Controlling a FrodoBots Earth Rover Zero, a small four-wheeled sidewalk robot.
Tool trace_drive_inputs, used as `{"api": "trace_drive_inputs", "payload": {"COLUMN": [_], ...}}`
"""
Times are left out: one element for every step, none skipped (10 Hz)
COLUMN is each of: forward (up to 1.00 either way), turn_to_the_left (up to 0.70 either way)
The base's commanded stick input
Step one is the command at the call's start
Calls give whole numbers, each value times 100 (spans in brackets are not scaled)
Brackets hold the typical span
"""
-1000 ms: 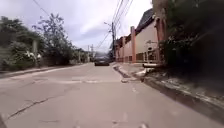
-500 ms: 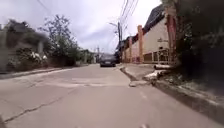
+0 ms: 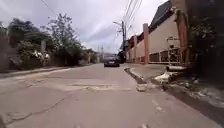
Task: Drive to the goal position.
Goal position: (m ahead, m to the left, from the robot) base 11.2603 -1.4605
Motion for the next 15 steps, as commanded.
{"api": "trace_drive_inputs", "payload": {"forward": [70, 70, 70, 70, 76, 85, 85, 85, 85, 89, 100, 100, 100, 100, 100], "turn_to_the_left": [0, 0, 0, 0, 0, 0, 0, 0, 0, 0, 0, 2, 3, 2, 2]}}
